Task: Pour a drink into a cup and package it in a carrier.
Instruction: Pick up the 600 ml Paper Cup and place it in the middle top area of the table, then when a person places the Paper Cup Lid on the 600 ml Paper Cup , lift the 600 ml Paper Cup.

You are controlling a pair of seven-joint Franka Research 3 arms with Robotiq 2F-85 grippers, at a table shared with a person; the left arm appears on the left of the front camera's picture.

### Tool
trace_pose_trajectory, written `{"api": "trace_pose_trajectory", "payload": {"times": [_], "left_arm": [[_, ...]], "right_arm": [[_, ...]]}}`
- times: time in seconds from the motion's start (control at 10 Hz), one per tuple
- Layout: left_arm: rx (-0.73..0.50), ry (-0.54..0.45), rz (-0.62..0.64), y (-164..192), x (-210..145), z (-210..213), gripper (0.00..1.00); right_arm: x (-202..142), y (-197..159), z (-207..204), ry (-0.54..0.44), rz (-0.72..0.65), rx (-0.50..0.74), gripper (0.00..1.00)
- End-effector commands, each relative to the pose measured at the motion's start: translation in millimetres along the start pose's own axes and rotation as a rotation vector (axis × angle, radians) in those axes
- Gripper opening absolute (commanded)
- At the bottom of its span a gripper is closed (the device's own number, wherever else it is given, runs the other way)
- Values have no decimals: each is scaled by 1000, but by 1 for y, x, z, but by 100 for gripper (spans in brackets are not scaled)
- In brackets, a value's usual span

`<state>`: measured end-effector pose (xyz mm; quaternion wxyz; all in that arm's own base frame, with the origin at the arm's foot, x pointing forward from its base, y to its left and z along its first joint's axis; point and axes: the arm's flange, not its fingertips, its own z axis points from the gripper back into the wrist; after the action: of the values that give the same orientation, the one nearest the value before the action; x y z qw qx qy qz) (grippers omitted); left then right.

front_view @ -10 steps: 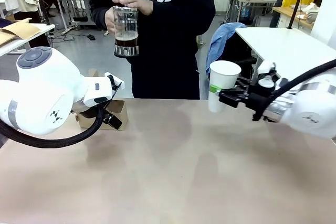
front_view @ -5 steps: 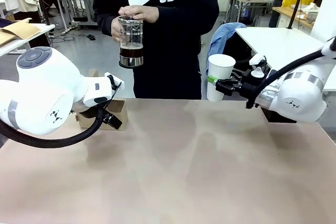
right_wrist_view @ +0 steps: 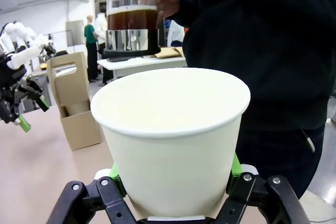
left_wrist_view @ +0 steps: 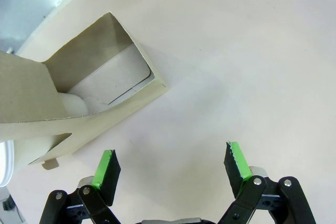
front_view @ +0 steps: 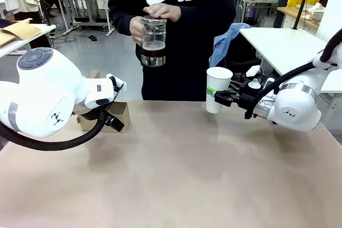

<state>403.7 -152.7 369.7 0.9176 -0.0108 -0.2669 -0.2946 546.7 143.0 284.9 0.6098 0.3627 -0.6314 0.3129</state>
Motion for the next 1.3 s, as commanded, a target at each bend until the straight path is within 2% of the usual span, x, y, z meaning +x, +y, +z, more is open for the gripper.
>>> {"api": "trace_pose_trajectory", "payload": {"times": [0.0,1.2], "left_arm": [[-1,-2,2,1,0,1,100],[-1,-2,2,1,0,1,100]], "right_arm": [[9,3,0,2,12,-3,81],[9,3,0,2,12,-3,81]]}}
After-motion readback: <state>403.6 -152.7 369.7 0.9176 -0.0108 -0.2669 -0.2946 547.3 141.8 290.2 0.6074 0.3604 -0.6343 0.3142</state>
